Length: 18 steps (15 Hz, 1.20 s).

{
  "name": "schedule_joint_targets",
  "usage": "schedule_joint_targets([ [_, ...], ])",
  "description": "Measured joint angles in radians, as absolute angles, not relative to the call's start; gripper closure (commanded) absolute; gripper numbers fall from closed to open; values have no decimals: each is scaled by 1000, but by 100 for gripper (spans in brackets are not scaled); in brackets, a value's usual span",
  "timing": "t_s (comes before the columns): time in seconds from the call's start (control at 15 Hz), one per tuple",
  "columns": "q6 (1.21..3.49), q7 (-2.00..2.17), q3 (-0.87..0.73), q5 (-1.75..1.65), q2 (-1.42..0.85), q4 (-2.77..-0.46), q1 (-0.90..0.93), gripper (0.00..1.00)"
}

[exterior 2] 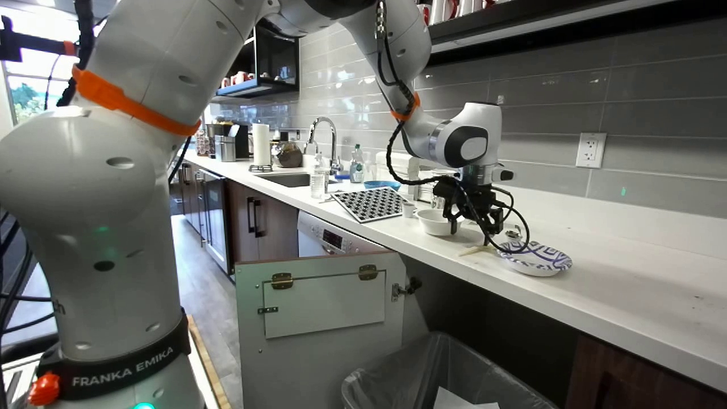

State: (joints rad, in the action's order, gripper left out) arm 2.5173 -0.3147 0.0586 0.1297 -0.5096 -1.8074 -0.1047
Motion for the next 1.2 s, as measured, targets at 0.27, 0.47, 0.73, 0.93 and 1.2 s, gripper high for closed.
schedule_joint_targets([
  [0.27, 2517, -327, 75, 133, -518, -1790, -116, 27],
  [0.47, 2515, -328, 76, 133, -529, -1768, -118, 10],
  [0.73, 2513, -319, 75, 133, -547, -1744, -121, 0],
  [0.93, 2511, -301, 72, 133, -558, -1734, -122, 0],
  [1.2, 2495, -274, 72, 133, -568, -1729, -122, 0],
])
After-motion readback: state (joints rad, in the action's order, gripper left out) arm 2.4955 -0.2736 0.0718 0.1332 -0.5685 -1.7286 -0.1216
